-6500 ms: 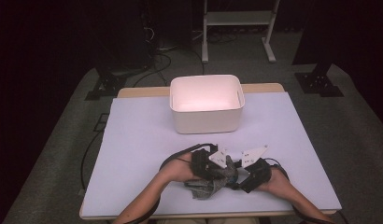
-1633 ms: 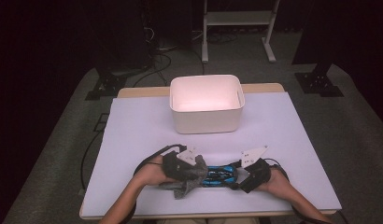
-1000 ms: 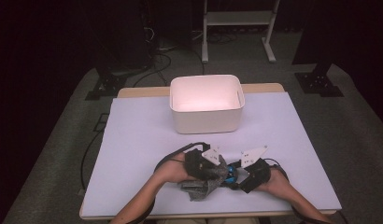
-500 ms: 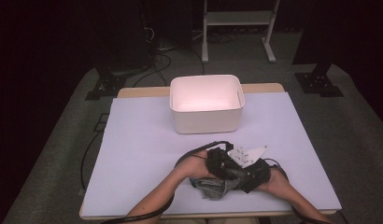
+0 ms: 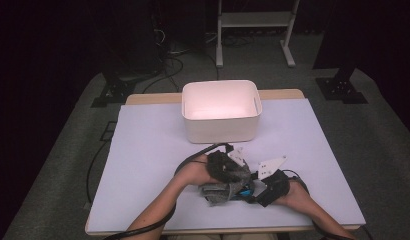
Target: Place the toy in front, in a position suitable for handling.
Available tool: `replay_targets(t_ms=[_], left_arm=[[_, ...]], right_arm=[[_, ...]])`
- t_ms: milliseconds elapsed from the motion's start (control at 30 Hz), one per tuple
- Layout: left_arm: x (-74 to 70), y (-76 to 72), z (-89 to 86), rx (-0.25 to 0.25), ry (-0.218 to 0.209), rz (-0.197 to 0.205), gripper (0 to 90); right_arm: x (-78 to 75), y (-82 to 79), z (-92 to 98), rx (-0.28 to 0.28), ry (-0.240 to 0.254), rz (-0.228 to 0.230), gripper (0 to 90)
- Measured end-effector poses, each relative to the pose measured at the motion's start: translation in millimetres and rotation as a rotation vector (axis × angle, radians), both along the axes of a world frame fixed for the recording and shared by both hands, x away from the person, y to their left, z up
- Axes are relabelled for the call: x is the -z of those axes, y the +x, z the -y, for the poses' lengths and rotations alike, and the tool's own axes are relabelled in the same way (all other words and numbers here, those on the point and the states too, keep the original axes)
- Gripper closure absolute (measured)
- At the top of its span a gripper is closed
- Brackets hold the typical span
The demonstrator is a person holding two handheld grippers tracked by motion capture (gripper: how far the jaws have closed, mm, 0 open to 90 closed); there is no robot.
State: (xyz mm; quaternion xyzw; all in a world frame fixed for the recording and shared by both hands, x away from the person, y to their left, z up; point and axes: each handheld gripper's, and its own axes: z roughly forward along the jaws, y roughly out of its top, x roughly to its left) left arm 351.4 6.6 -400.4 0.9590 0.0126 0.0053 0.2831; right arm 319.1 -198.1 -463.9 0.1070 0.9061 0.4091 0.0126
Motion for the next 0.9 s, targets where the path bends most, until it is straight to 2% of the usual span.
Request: replay_targets(t_ms=[33, 233, 333, 433, 533, 700, 900], left_arm=[[0.2, 0.3, -5.1, -0.013, -0.006, -0.002, 79.2], [1.9, -1.5, -34.2, -0.058, 0.021, 0.002, 79.2], [4.0, -3.7, -43.8, -0.080, 0.006, -0.008, 79.2], [5.2, -5.1, -46.9, -0.083, -0.007, -0.005, 79.4], [5.5, -5.6, -47.3, -0.081, -0.012, -0.003, 79.4], [5.2, -6.3, -47.0, -0.078, -0.010, -0.003, 79.4], [5.0, -6.6, -47.4, -0.072, -0.008, -0.002, 79.4]], right_arm=[[0.1, 0.0, -0.1, 0.000, 0.000, 0.002, 23.3], [0.0, -0.2, -0.5, 0.007, 0.003, -0.006, 22.6], [-1.0, 1.3, -1.3, 0.016, 0.006, -0.039, 20.4], [-4.6, 2.4, -2.7, 0.022, -0.011, -0.063, 16.8], [-9.6, 4.8, -3.8, 0.012, 0.006, -0.087, 16.5], [-19.1, 17.9, -11.7, 0.004, 0.028, -0.124, 15.7], [-18.9, 28.5, -16.4, 0.022, 0.032, -0.145, 17.5]])
